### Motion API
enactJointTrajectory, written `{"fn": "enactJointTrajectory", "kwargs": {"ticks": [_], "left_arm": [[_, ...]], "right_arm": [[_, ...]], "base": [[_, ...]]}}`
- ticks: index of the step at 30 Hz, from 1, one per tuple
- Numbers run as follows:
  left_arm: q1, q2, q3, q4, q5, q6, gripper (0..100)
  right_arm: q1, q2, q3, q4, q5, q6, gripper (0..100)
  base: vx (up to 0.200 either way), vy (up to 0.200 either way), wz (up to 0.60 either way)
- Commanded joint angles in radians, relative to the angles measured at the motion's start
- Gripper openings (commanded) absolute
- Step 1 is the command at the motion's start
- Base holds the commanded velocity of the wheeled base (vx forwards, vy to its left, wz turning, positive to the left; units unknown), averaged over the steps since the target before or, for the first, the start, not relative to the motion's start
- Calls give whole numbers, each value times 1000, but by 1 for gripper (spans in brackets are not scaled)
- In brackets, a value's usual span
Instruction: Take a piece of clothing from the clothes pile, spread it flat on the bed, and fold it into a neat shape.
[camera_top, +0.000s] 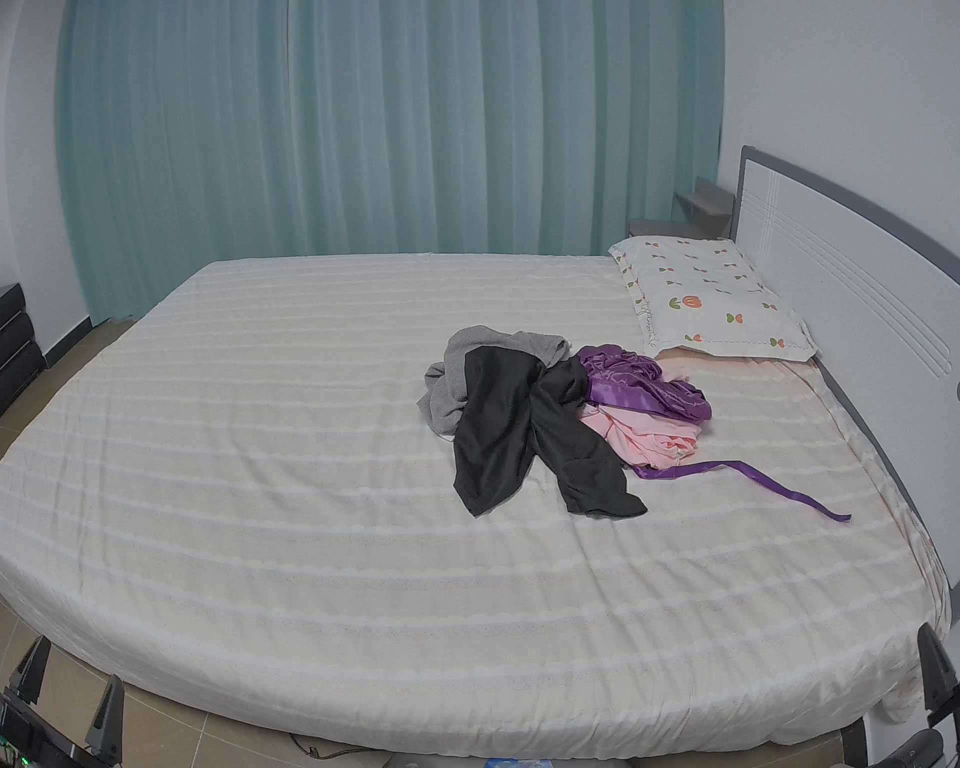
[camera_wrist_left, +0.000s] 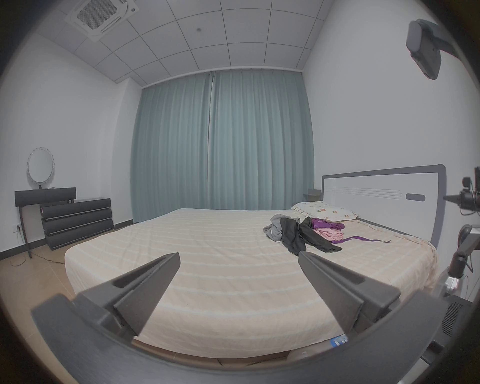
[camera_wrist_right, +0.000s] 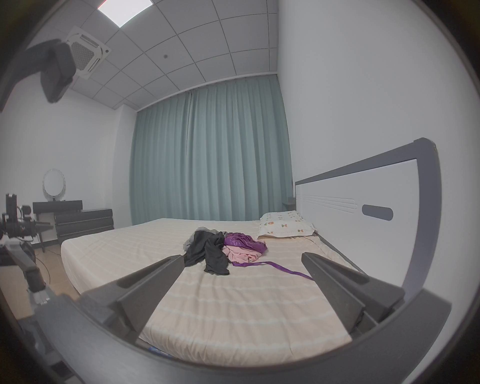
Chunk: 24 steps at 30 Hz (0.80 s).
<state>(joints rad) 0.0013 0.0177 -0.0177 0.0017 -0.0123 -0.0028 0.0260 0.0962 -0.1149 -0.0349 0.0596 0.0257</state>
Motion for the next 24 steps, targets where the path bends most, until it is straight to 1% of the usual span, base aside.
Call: {"fn": "enactJointTrajectory", "kwargs": {"ticks": [1, 2, 3, 4, 7, 8, 9, 11, 12, 13, 15, 16, 17, 19, 24], "left_arm": [[0, -13, 18, 0, 0, 0, 100], [0, -13, 18, 0, 0, 0, 100], [0, -13, 18, 0, 0, 0, 100], [0, -13, 18, 0, 0, 0, 100], [0, -13, 18, 0, 0, 0, 100], [0, -13, 18, 0, 0, 0, 100], [0, -13, 18, 0, 0, 0, 100], [0, -13, 18, 0, 0, 0, 100], [0, -13, 18, 0, 0, 0, 100], [0, -13, 18, 0, 0, 0, 100], [0, -13, 18, 0, 0, 0, 100], [0, -13, 18, 0, 0, 0, 100], [0, -13, 18, 0, 0, 0, 100], [0, -13, 18, 0, 0, 0, 100], [0, -13, 18, 0, 0, 0, 100]], "right_arm": [[48, 474, -150, -33, 42, 39, 100], [48, 474, -150, -33, 42, 39, 100], [71, 626, -158, -51, 45, 86, 100], [80, 685, -163, -71, 48, 115, 100], [118, 895, -197, -165, 85, 192, 100], [127, 1013, -223, -221, 91, 227, 100], [131, 1054, -232, -241, 91, 240, 100], [138, 1277, -282, -364, 91, 281, 100], [140, 1289, -285, -370, 91, 283, 100], [147, 1415, -328, -444, 86, 296, 100], [155, 1548, -390, -520, 80, 327, 100], [160, 1622, -428, -553, 72, 358, 100], [163, 1657, -450, -563, 65, 373, 100], [178, 1780, -546, -576, 37, 427, 100], [206, 1975, -738, -566, 3, 500, 100]], "base": [[0, 0, 0], [0, 0, 0], [0, 0, 0], [0, 0, 0], [0, 0, 0], [0, 0, 0], [0, 0, 0], [0, 0, 0], [0, 0, 0], [0, 0, 0], [0, 0, 0], [0, 0, 0], [0, 0, 0], [0, 0, 0], [0, 0, 0]]}}
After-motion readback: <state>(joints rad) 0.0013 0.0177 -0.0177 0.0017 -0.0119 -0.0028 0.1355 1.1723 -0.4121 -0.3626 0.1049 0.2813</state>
